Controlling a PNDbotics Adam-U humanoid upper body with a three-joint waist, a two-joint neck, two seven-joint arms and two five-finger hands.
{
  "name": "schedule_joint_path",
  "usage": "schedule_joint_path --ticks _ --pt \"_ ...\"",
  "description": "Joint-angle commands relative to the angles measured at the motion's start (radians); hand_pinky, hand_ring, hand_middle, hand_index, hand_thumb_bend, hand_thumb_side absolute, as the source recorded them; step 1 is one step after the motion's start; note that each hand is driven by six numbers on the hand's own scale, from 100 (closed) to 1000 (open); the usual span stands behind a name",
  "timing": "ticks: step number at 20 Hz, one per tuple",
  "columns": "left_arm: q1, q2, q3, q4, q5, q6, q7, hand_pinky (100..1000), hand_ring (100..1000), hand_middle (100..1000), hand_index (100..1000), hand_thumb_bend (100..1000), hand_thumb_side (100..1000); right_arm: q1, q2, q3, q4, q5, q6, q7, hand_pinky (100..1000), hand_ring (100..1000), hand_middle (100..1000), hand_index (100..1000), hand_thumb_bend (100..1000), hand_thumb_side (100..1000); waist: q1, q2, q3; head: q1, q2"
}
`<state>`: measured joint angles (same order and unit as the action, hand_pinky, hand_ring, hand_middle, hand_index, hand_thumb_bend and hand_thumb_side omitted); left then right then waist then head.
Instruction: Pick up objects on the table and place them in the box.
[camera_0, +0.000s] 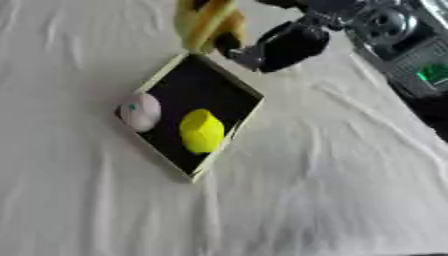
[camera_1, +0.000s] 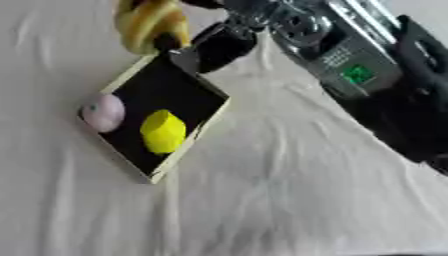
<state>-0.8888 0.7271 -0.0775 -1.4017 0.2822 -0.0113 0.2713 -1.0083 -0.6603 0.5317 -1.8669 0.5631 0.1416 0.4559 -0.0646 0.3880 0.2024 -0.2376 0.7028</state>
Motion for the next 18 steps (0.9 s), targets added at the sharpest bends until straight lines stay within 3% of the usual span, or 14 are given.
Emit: schedule_joint_path --ticks 1,8,9,10,12,13,14,15,18 --pt "-0.023 0.016 0.002 -0.015 0.001 -0.002 -0.001 855 853 797 938 571 617 -0.023 0.045 0.024 0.078 0.044 -0.022 0.004 825 729 519 575 100 100 0.006 -0.026 0.005 -0.005 0.000" --pt "-0.023 0.012 0.002 -0.015 0.002 -0.001 -0.002 854 852 795 938 571 618 -0.011 0.113 0.066 0.253 0.117 -0.077 -0.023 824 734 528 588 100 100 0.004 -0.018 0.012 -0.005 -0.005" --pt "-0.023 0.012 0.002 -0.015 0.002 -0.001 -0.002 854 852 795 938 570 618 -0.008 0.116 0.071 0.270 0.122 -0.085 -0.020 825 748 549 615 100 100 0.004 -0.018 0.012 -0.004 -0.005" --pt "-0.023 0.012 0.002 -0.015 0.002 -0.001 -0.001 854 852 795 938 570 619 -0.004 0.118 0.075 0.283 0.130 -0.093 -0.013 826 761 577 652 176 100 0.004 -0.017 0.013 -0.003 -0.005" --pt "-0.022 0.014 0.002 -0.016 0.002 -0.001 -0.001 854 852 795 938 570 618 0.002 0.118 0.078 0.296 0.149 -0.108 0.007 833 782 627 716 221 100 0.004 -0.016 0.013 -0.002 -0.004" --pt "-0.022 0.014 0.003 -0.016 0.002 -0.001 -0.001 854 852 795 938 571 618 0.004 0.116 0.077 0.295 0.159 -0.116 0.022 858 834 736 819 283 100 0.004 -0.017 0.012 -0.001 -0.003" --pt "-0.021 0.015 0.003 -0.016 0.002 -0.001 0.000 854 852 795 938 571 618 0.006 0.113 0.073 0.290 0.169 -0.123 0.036 868 855 764 847 299 129 0.004 -0.017 0.012 -0.001 -0.003" --pt "-0.020 0.016 0.003 -0.016 0.002 -0.001 0.000 854 852 795 938 571 618 0.008 0.109 0.067 0.280 0.179 -0.130 0.050 902 908 820 895 321 235 0.004 -0.017 0.011 0.000 -0.002" --pt "-0.016 0.018 0.004 -0.015 0.001 -0.001 0.000 854 851 794 938 571 618 0.017 0.087 0.042 0.228 0.199 -0.135 0.073 929 956 867 928 334 325 0.004 -0.019 0.008 0.004 0.000"
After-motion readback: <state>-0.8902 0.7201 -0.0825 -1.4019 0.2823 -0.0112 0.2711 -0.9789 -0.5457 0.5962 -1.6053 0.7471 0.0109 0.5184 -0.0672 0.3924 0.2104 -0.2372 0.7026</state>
